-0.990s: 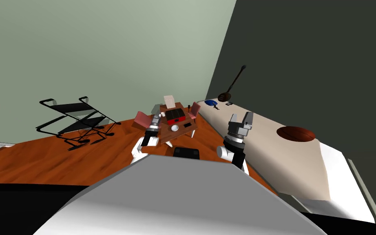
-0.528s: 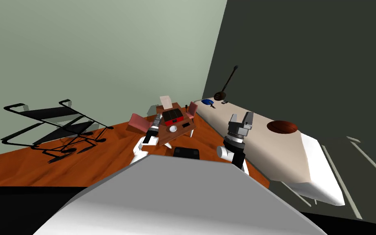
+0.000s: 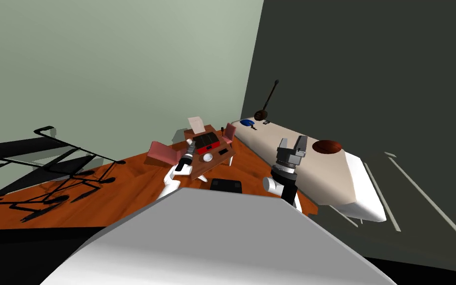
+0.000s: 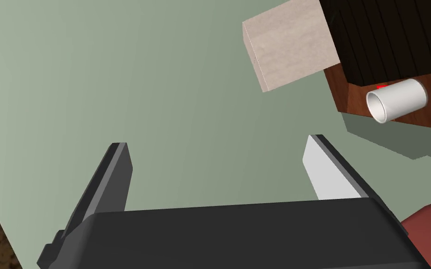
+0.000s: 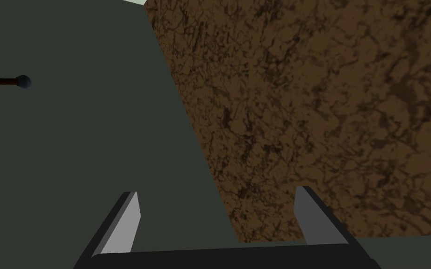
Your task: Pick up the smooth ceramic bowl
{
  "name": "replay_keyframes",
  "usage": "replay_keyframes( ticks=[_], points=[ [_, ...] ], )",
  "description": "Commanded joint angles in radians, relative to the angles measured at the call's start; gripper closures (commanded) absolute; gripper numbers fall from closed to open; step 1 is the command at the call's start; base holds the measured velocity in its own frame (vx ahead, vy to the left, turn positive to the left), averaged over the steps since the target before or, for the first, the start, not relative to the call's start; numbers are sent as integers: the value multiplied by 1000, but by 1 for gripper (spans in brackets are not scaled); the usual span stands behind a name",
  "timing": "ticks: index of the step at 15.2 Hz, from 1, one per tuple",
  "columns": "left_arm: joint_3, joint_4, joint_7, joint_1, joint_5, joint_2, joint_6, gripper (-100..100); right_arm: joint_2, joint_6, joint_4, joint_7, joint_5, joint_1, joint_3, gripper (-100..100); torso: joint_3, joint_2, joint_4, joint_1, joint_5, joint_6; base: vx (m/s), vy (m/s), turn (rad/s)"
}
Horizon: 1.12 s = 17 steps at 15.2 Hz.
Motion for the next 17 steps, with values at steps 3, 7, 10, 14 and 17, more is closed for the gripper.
replay_keyframes(
  ticks=[3, 7, 10, 14, 17],
  points=[
    [10, 107, -7, -34, 20, 9, 64, -100, 0, 0, 0, 0, 0, 0, 0, 0, 0, 0, 0, 0, 0, 0, -2, 32, -196],
    [23, 199, -12, -78, 43, 19, 137, -100, 0, 0, 0, 0, 0, 0, 0, 0, 0, 0, 0, 0, 0, -1, -7, 30, -153],
    [29, 268, -15, -99, 55, 24, 173, -100, 0, 0, 0, 0, 0, 0, 0, 0, 0, 0, 0, 0, 0, 0, -7, 30, -174],
    [41, 369, -20, -141, 78, 31, 237, -100, 0, 0, 0, 0, 0, 0, 0, 0, 0, 0, 0, 0, 0, 0, -5, 29, -147],
    [47, 428, -22, -162, 90, 33, 280, -100, 0, 0, 0, 0, 0, 0, 0, 0, 0, 0, 0, 0, 0, -1, -8, 28, -145]
  ],
)
